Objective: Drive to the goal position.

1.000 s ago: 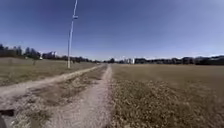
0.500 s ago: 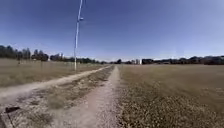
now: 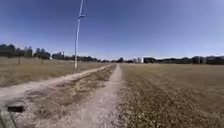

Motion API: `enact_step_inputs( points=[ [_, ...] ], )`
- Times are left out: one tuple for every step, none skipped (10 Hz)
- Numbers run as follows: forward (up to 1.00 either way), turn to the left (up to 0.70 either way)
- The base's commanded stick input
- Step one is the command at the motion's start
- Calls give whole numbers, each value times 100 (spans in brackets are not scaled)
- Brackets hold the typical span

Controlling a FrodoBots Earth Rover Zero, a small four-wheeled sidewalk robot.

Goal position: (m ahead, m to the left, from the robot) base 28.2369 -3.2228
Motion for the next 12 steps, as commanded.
enact_step_inputs(
  points=[
    [70,0],
    [70,0],
    [70,0],
    [70,0],
    [70,0],
    [70,0],
    [70,0],
    [70,0],
    [70,0],
    [70,0],
    [70,0],
    [70,0]
  ],
)
